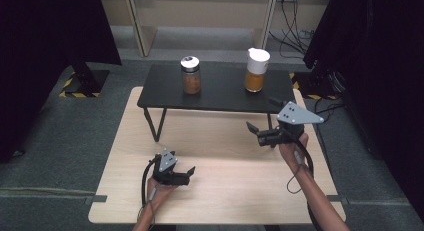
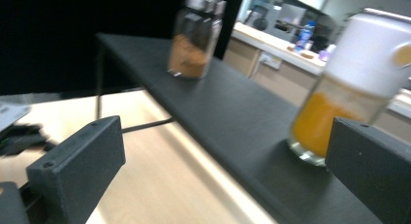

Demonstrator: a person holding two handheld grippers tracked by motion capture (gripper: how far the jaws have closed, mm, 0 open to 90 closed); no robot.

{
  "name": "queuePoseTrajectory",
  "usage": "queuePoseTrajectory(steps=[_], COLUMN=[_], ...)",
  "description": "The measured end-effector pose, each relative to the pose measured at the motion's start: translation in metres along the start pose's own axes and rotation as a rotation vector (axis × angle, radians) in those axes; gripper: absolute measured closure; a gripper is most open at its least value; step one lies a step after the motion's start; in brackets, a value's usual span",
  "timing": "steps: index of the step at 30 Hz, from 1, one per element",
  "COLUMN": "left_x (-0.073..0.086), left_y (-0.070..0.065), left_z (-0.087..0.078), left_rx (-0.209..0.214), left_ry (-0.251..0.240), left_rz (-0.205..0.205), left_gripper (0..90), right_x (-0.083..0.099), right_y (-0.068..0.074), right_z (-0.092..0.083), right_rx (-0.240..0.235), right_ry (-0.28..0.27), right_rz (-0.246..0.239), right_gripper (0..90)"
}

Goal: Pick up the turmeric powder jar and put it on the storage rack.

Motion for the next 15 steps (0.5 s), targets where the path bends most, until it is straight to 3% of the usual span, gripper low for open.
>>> queuePoseTrajectory(steps=[7, 15], left_x=[0.000, 0.000], left_y=[0.000, 0.000], left_z=[0.000, 0.000], left_rx=[0.001, 0.000], left_ry=[0.000, 0.001], left_rz=[0.000, 0.001], left_gripper=[2.0, 2.1], right_x=[0.028, 0.060], right_y=[0.026, 0.040], right_z=[0.003, 0.013], right_rx=[-0.064, -0.085], right_ry=[0.034, 0.052], right_rz=[-0.039, -0.011], right_gripper=[0.6, 0.6])
Point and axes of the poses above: each handheld gripper's, and its own axes: z roughly forward along the jaws, x roughly out of its underside, y roughly to its left, the point moved 7 cm from there along z, roughly forward along the jaws, and after that the axes turned 5 degrees about y, right-handed, at the moved point
